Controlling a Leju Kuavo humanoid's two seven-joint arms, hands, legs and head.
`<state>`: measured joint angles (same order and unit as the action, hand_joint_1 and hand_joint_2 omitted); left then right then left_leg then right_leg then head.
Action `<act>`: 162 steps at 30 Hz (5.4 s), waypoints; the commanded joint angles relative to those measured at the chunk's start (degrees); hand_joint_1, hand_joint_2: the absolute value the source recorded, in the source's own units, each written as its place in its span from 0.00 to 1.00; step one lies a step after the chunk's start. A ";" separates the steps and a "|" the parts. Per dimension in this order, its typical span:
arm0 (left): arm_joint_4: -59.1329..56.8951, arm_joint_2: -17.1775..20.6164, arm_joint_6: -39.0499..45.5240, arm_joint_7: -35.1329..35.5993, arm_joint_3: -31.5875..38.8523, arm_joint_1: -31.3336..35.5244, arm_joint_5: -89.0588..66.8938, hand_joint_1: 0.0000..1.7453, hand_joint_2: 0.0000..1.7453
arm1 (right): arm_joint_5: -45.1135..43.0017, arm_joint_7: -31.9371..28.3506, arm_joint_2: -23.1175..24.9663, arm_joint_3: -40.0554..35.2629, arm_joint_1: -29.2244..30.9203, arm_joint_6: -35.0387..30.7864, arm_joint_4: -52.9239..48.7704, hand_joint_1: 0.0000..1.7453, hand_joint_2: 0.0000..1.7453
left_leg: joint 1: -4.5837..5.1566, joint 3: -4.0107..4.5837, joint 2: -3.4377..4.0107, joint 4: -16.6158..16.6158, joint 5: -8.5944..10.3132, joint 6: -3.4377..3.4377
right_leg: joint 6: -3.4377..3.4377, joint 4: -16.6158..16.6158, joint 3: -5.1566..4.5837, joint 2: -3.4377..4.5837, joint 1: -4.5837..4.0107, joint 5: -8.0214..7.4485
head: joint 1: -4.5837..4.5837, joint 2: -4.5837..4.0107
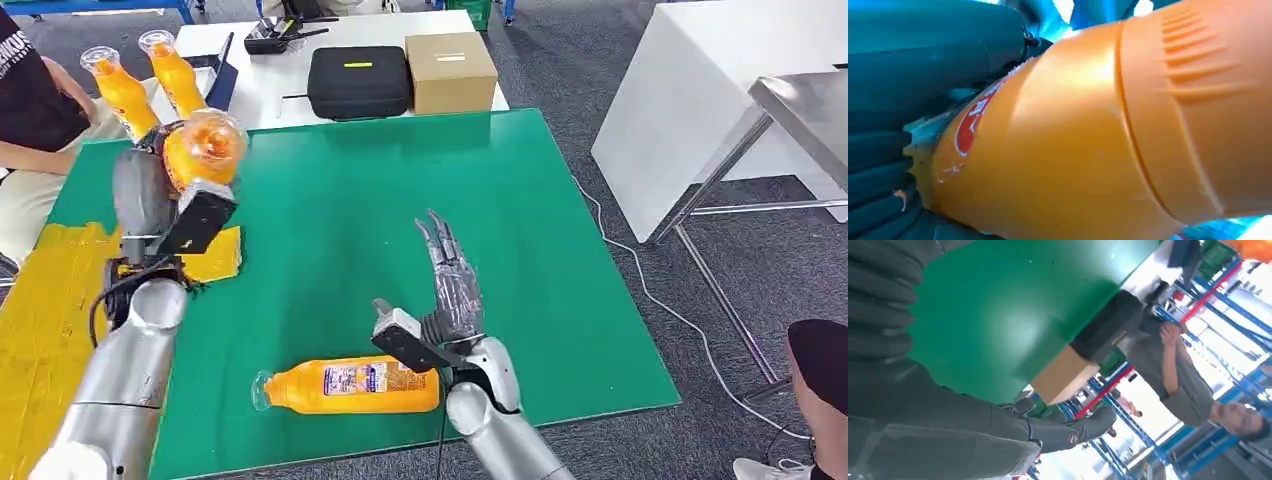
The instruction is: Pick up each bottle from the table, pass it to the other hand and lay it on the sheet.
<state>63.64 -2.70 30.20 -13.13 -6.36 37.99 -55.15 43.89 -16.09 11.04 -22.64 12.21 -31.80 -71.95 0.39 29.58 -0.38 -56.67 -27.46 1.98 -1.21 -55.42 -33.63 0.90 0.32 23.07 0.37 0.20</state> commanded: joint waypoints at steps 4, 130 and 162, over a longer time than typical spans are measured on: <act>-28.40 9.10 -6.34 17.38 -0.92 17.68 -32.40 1.00 1.00 | 1.11 0.75 -1.60 0.93 -2.47 1.50 -7.25 0.00 1.00 | -0.10 -0.18 -0.05 0.01 -0.03 -0.23 | 0.06 0.00 0.20 -0.17 -0.10 0.07 | 0.00 -0.02; -7.53 2.62 -28.77 2.08 3.59 -0.91 5.09 0.00 0.00 | 4.31 7.05 -6.25 -13.88 1.62 29.49 3.96 0.00 1.00 | -0.04 -0.13 0.08 0.08 0.01 -0.14 | 0.02 0.05 0.15 0.03 -0.03 -0.01 | 0.00 -0.02; -6.20 1.13 -30.43 0.98 5.17 -1.18 13.97 0.00 0.00 | 29.78 21.85 -8.12 -16.91 1.45 31.00 16.48 0.00 0.00 | -0.07 -0.46 -0.20 0.12 0.04 -0.20 | 0.03 0.19 0.57 -0.29 -0.10 0.03 | 0.00 -0.02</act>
<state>60.11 -0.50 0.42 -12.13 -2.25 34.52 -41.46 73.00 4.98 4.92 -39.10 14.62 -2.80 -62.12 0.44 29.24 -0.41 -56.66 -27.43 1.93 -1.21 -55.41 -33.29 0.89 0.32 23.07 0.37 0.17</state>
